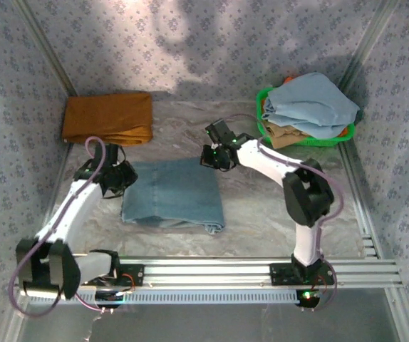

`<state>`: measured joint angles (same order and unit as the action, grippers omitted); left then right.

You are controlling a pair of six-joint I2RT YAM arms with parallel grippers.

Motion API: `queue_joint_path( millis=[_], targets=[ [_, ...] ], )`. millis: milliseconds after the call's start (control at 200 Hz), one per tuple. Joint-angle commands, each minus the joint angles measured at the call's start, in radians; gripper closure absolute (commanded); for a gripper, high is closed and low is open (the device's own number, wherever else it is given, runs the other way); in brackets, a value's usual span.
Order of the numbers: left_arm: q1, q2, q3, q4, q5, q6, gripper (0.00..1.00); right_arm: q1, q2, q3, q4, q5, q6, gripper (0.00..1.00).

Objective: Fold and stack the trousers

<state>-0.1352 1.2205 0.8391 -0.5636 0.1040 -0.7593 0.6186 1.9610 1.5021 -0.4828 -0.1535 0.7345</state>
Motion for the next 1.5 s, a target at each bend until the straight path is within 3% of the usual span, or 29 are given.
queue_joint_path(
  millis=[0,195,410,645,800,899,979,1064,1189,1349,1494],
  targets=[
    [0.010,0.044,-0.076,0.073,-0.037,-0.017,0.97,-0.024,0.140,0.081,-0.049,-0.003,-0.013,1.00],
    [0.012,-0.041,-0.327,0.171,-0.132,-0.117,1.00,-0.022,0.243,0.115,-0.063,0.002,-0.003,1.00],
    [0.007,-0.037,-0.443,0.259,-0.085,-0.126,1.00,-0.044,0.216,0.061,-0.068,0.017,-0.010,1.00],
    [-0.172,0.034,-0.414,0.326,-0.096,-0.160,1.00,-0.102,0.076,-0.074,-0.060,0.065,-0.038,1.00],
    [-0.210,-0.001,-0.383,0.284,-0.088,-0.176,1.00,-0.134,0.037,-0.079,-0.060,0.026,-0.078,1.00],
    [-0.204,-0.099,-0.322,0.152,-0.119,-0.153,1.00,-0.126,0.035,-0.007,-0.110,-0.012,-0.098,1.00],
    [-0.176,-0.170,-0.229,0.041,-0.143,-0.109,0.76,-0.124,0.000,0.021,-0.126,-0.026,-0.134,0.99],
    [-0.110,-0.185,-0.110,-0.026,-0.140,-0.046,0.65,-0.129,-0.050,0.038,-0.147,-0.037,-0.142,0.88],
    [-0.024,-0.023,0.102,-0.046,-0.106,0.058,0.49,-0.126,-0.121,0.035,-0.148,-0.043,-0.153,0.67],
    [-0.013,0.349,0.433,-0.068,-0.099,0.151,0.45,-0.118,-0.198,-0.009,-0.141,-0.040,-0.164,0.49],
    [-0.011,0.672,0.734,-0.107,-0.165,0.204,0.44,-0.120,-0.247,-0.053,-0.133,-0.040,-0.176,0.37]
  ],
)
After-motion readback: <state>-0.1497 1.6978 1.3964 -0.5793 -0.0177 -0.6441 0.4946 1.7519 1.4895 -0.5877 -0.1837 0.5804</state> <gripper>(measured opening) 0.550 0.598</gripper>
